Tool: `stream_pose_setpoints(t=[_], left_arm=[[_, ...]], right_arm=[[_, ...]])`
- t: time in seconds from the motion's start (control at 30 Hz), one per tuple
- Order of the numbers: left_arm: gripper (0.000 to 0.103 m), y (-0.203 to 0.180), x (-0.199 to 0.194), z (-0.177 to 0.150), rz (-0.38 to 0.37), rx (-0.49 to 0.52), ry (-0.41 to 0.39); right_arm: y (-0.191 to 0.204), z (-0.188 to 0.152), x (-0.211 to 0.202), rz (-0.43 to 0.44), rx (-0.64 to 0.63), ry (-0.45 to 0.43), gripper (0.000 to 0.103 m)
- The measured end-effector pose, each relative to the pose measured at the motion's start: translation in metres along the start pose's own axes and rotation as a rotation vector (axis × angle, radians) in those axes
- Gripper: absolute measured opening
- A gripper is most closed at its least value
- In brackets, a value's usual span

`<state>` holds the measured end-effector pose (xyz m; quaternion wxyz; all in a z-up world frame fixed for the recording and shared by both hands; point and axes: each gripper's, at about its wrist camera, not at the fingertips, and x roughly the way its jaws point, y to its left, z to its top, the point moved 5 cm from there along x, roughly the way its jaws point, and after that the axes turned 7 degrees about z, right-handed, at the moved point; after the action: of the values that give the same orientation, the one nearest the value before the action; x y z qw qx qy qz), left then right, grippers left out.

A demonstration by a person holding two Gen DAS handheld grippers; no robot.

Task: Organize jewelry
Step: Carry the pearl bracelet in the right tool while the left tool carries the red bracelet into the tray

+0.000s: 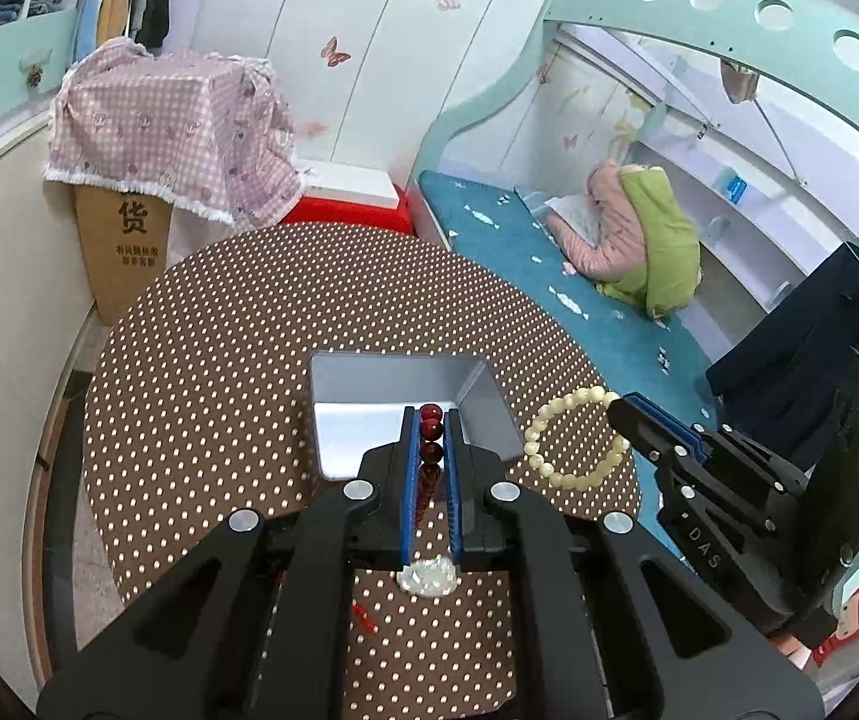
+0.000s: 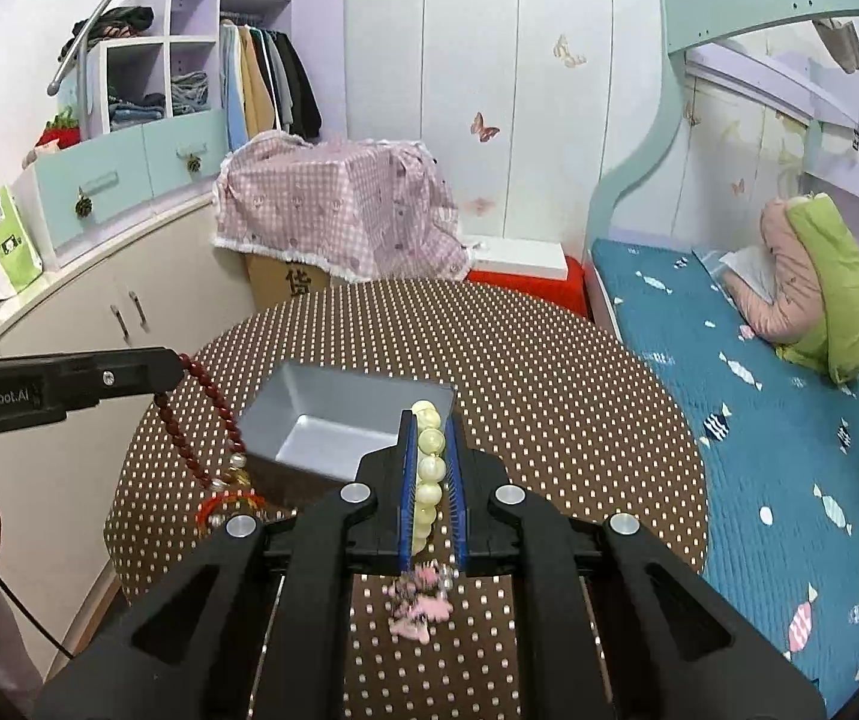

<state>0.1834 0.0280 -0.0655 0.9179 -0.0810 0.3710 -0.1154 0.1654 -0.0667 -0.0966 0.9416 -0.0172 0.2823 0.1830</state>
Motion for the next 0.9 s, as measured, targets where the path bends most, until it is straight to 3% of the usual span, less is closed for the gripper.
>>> stream_pose_setpoints(t=[0.3, 0.9], left_arm=[[0.008, -0.002, 0.027, 0.015, 0.008, -0.021, 0.001], [0.009, 0.014, 0.112, 0.001, 0.045, -0.064, 0.162]], right_arm=[[-0.003, 0.013, 0.027, 0.026, 0.011, 0.007, 0.009], [-0.007, -0.006, 0.087, 0.072, 0.051, 0.166, 0.009]])
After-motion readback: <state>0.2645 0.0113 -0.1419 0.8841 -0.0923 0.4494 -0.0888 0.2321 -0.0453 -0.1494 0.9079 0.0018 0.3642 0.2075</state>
